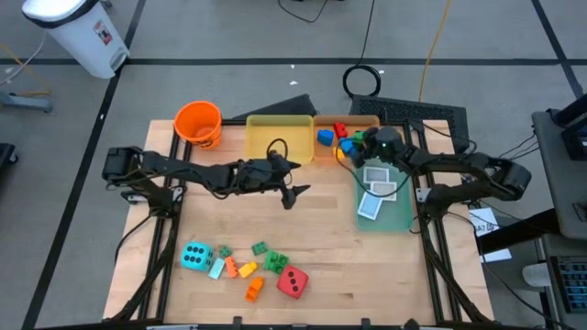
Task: Pick & Place Toys
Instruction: Put the green game piece into the orange bin
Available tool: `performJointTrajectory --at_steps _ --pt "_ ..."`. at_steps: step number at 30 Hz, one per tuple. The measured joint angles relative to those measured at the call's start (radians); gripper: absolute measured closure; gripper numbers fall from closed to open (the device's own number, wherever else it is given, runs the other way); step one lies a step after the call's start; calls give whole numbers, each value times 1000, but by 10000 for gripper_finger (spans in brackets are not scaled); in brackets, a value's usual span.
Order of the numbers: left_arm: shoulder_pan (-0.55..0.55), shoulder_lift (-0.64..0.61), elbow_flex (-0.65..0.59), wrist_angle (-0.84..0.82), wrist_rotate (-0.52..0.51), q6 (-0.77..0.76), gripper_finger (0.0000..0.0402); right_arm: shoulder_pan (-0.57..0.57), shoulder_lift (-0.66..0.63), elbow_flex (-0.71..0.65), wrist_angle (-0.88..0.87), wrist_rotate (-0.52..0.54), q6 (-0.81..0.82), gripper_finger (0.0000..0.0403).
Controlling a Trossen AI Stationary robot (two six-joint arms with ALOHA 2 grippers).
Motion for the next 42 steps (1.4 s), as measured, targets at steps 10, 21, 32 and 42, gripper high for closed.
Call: performJointTrajectory --at_steps 10,21,32,42 --pt "6 52 0 13 -2 -24 23 -99 0 -46 22 3 12 177" --pt "5 52 0 -9 -19 -47 23 -59 -18 -46 50 1 -62 48" --pt "-2 52 0 -32 -19 -50 23 57 -189 -46 83 -3 -81 59" --pt "-73 -10 1 -174 144 -78 23 143 -237 -46 76 -4 -104 62"
